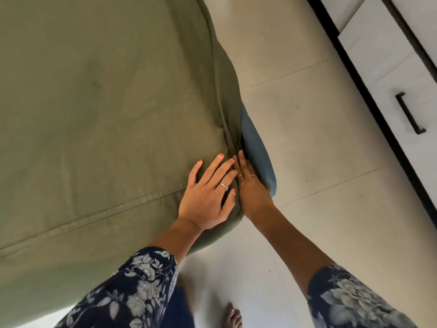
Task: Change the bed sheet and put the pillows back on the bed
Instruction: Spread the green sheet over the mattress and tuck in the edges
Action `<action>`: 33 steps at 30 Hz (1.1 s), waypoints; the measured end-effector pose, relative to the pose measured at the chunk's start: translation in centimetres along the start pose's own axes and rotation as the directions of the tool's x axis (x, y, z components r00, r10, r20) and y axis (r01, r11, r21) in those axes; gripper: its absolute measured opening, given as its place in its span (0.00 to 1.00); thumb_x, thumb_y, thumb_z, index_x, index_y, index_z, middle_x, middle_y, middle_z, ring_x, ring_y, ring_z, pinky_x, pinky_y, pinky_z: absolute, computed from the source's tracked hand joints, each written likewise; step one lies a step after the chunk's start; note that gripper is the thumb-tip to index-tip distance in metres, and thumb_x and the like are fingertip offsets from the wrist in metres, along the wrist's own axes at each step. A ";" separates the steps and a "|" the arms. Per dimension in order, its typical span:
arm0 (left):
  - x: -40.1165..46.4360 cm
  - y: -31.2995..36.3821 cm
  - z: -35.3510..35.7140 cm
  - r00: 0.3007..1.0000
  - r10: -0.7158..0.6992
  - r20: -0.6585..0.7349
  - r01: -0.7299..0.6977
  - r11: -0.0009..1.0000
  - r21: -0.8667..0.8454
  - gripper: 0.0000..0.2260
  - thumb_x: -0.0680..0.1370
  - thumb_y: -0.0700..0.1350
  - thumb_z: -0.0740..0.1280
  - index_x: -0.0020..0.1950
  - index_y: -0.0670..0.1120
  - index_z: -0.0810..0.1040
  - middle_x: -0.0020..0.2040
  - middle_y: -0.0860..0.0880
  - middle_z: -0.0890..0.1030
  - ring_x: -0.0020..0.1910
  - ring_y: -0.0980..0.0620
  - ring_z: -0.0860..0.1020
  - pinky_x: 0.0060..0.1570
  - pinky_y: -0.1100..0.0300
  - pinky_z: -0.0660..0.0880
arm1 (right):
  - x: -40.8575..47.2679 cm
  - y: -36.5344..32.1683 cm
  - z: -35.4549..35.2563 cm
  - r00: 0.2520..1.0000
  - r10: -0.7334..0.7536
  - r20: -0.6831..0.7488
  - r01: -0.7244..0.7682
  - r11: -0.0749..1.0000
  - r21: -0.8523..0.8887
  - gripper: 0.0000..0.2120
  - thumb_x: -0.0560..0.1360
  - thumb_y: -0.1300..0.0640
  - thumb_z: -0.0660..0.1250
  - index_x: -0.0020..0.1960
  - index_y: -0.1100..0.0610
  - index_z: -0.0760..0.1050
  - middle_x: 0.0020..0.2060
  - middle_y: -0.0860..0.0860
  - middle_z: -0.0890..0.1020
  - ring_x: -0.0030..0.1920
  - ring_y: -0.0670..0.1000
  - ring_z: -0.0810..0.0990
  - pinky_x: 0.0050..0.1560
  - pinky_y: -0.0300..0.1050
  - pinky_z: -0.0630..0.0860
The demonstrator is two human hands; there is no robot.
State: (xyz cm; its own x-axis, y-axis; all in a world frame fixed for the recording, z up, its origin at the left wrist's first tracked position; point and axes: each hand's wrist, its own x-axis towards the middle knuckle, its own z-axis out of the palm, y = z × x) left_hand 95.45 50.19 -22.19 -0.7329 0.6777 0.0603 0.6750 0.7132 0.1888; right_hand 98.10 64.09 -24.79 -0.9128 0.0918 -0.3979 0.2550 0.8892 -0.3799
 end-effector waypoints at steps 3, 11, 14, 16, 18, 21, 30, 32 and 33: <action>0.2 0.1 -0.3 0.999 -0.001 0.049 0.000 1.000 0.031 0.20 0.79 0.53 0.55 0.66 0.49 0.76 0.73 0.51 0.69 0.76 0.51 0.60 0.71 0.41 0.57 | 0.6 -0.5 -0.7 0.988 0.114 0.107 -0.099 0.985 -0.139 0.41 0.79 0.61 0.59 0.76 0.58 0.29 0.75 0.52 0.32 0.77 0.50 0.38 0.76 0.45 0.45; 0.5 0.4 -1.7 0.988 0.007 0.153 -0.004 1.000 -0.020 0.20 0.79 0.53 0.55 0.67 0.48 0.75 0.73 0.50 0.69 0.76 0.50 0.60 0.71 0.42 0.58 | -3.6 -0.8 -3.5 0.996 -0.075 0.056 0.060 0.971 0.230 0.25 0.80 0.62 0.54 0.77 0.61 0.55 0.77 0.55 0.55 0.77 0.52 0.52 0.74 0.38 0.45; 0.7 0.3 -1.6 0.984 0.006 0.179 0.002 0.999 -0.046 0.21 0.79 0.53 0.55 0.69 0.48 0.74 0.73 0.49 0.68 0.76 0.50 0.59 0.71 0.42 0.58 | -6.9 -1.3 -3.7 0.999 0.032 0.026 -0.039 0.919 0.393 0.30 0.79 0.36 0.44 0.75 0.50 0.60 0.72 0.47 0.66 0.73 0.48 0.64 0.73 0.45 0.61; 0.7 0.4 -1.4 0.982 -0.003 0.189 0.010 0.999 -0.034 0.22 0.80 0.54 0.52 0.70 0.48 0.72 0.73 0.49 0.68 0.75 0.50 0.60 0.71 0.43 0.57 | -6.1 -1.8 -3.6 0.955 0.169 0.243 -0.273 0.819 0.506 0.48 0.61 0.17 0.40 0.73 0.42 0.56 0.70 0.40 0.64 0.72 0.45 0.64 0.71 0.40 0.60; 0.6 0.3 -1.6 0.978 -0.005 0.209 0.017 0.998 -0.056 0.23 0.81 0.55 0.50 0.71 0.48 0.71 0.73 0.50 0.69 0.75 0.50 0.60 0.72 0.44 0.56 | -3.7 -2.3 -3.4 0.871 0.255 0.419 -0.446 0.767 0.461 0.53 0.59 0.17 0.44 0.75 0.48 0.54 0.71 0.45 0.61 0.73 0.49 0.62 0.71 0.42 0.58; 0.8 0.2 -1.6 0.975 -0.006 0.222 0.023 0.997 -0.074 0.22 0.80 0.55 0.53 0.71 0.49 0.71 0.73 0.49 0.69 0.75 0.50 0.60 0.71 0.46 0.56 | -3.2 -2.3 -3.9 0.828 0.193 0.526 -0.476 0.738 0.478 0.26 0.82 0.44 0.43 0.76 0.55 0.54 0.72 0.52 0.62 0.74 0.54 0.61 0.73 0.46 0.57; 9.0 0.6 -5.9 0.890 -0.373 0.262 0.454 0.769 -0.449 0.17 0.81 0.45 0.56 0.70 0.47 0.70 0.61 0.49 0.75 0.49 0.45 0.80 0.47 0.52 0.75 | 6.1 -3.0 -15.7 0.907 0.374 0.192 -0.372 0.503 0.780 0.07 0.79 0.54 0.63 0.48 0.54 0.77 0.40 0.54 0.82 0.38 0.50 0.79 0.42 0.44 0.77; 11.5 0.5 -6.8 0.748 -0.566 0.347 0.656 0.550 -0.517 0.20 0.83 0.48 0.56 0.76 0.51 0.60 0.70 0.50 0.68 0.58 0.45 0.77 0.57 0.49 0.74 | 10.3 -3.3 -16.5 0.914 0.378 0.147 -0.352 0.559 0.751 0.15 0.78 0.46 0.63 0.58 0.55 0.74 0.41 0.51 0.79 0.43 0.50 0.79 0.49 0.49 0.79; 12.5 0.5 -6.8 0.711 -0.610 0.349 0.684 0.485 -0.545 0.22 0.83 0.49 0.56 0.76 0.52 0.58 0.72 0.50 0.66 0.61 0.46 0.75 0.61 0.49 0.73 | 12.3 -3.7 -16.7 0.912 0.373 0.170 -0.370 0.569 0.734 0.23 0.77 0.42 0.63 0.65 0.55 0.69 0.42 0.49 0.78 0.47 0.50 0.79 0.53 0.51 0.79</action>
State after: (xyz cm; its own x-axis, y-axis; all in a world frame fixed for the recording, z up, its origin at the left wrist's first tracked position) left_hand 86.03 57.77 -14.67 -0.9034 0.1093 -0.4147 -0.2201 0.7117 0.6671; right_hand 80.63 69.40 -14.27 -0.6831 0.3395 -0.6466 0.7170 0.1433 -0.6822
